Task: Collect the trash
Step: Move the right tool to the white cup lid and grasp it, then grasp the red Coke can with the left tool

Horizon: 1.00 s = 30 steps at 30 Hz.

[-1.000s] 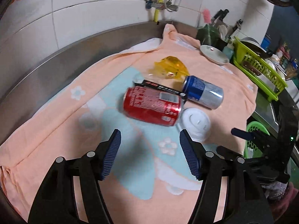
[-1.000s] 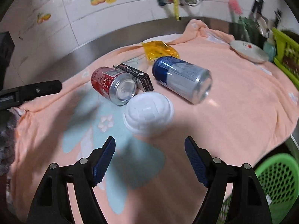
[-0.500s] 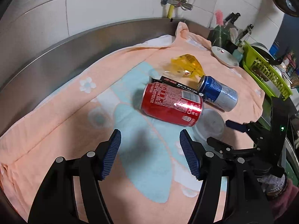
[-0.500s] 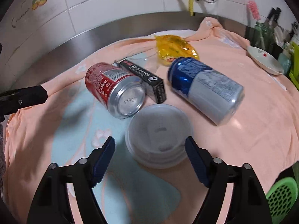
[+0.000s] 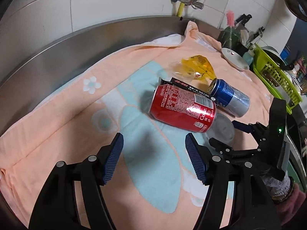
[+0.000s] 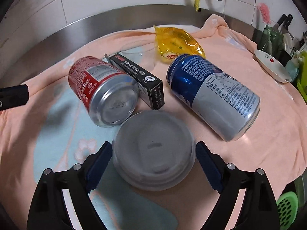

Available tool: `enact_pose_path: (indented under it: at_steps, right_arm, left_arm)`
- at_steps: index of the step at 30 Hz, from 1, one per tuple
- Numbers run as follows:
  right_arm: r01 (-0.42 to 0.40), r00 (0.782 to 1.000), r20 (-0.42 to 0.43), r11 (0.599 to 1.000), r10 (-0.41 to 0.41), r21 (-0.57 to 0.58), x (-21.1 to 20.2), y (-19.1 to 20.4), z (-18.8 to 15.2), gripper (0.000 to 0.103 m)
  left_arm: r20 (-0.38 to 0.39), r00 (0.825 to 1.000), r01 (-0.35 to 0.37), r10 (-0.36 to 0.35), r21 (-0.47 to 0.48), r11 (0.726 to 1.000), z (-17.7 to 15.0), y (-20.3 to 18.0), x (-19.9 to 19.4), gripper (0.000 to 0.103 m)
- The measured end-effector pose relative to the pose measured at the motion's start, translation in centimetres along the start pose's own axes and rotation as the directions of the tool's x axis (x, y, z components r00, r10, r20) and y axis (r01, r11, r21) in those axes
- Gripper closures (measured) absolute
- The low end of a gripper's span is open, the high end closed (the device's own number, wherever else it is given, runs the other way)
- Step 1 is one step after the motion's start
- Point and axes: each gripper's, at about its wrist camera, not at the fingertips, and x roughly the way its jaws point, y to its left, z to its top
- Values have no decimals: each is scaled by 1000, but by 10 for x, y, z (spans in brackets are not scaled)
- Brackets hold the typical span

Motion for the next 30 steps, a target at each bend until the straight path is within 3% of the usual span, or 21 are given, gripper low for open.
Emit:
enact_pose_path:
  at_steps: [5,7,10,21,30]
  right_arm:
    - [-2,1000,-1,1000,2,-2,1,-3,2,20]
    - [-14,1000,-2,1000,14,9,-1,-4,1,21]
    - [-24,1000,1,1000,24,-7,-3,-5,-1,21]
    - [-59,998,10,998,60,-11,-19,-4,-16,28]
    - [-93,996,13,996,94,-14,-42,-7,-45,28]
  left_arm:
    - [-12,1000,1,-1,-36,999,7,-6,6,27]
    - [-22,1000,-7,5,-79,997,11,-8,9,18]
    - [-41,999,22,-29,-143,989,15,-8,14,18]
    - [-73,997,2,-23,-288,958,26,-9,35,18]
    - [-73,997,-9,-25,-435,901,36,-16,53,17]
